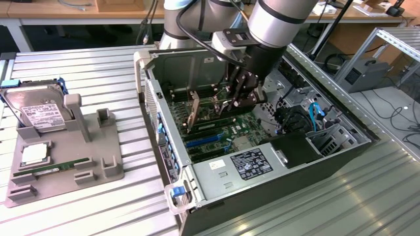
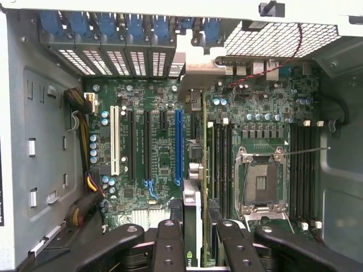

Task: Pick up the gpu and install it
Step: 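Insert the gpu into the slot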

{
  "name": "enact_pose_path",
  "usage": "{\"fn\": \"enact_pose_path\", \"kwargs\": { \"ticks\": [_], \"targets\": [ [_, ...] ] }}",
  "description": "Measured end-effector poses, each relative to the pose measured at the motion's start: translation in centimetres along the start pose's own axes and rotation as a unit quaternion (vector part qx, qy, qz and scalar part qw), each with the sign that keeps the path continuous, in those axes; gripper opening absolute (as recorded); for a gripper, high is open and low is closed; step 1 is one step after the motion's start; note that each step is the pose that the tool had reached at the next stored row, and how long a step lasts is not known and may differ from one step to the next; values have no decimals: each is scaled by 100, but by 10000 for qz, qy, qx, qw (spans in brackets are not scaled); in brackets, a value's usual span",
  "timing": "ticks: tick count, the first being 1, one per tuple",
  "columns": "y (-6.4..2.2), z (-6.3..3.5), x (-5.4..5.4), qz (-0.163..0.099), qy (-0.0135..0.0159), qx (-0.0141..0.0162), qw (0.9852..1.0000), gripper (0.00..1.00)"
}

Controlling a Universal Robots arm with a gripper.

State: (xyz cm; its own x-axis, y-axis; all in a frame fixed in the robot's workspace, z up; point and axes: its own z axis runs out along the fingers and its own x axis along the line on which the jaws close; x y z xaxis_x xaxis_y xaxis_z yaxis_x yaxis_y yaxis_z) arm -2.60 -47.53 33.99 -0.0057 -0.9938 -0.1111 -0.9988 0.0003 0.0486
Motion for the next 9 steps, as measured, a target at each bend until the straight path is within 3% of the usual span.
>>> {"fn": "enact_pose_path", "kwargs": {
  "ticks": [9],
  "targets": [
    [-1, 15, 31, 0, 0, 0, 10000, 27]
  ]
}}
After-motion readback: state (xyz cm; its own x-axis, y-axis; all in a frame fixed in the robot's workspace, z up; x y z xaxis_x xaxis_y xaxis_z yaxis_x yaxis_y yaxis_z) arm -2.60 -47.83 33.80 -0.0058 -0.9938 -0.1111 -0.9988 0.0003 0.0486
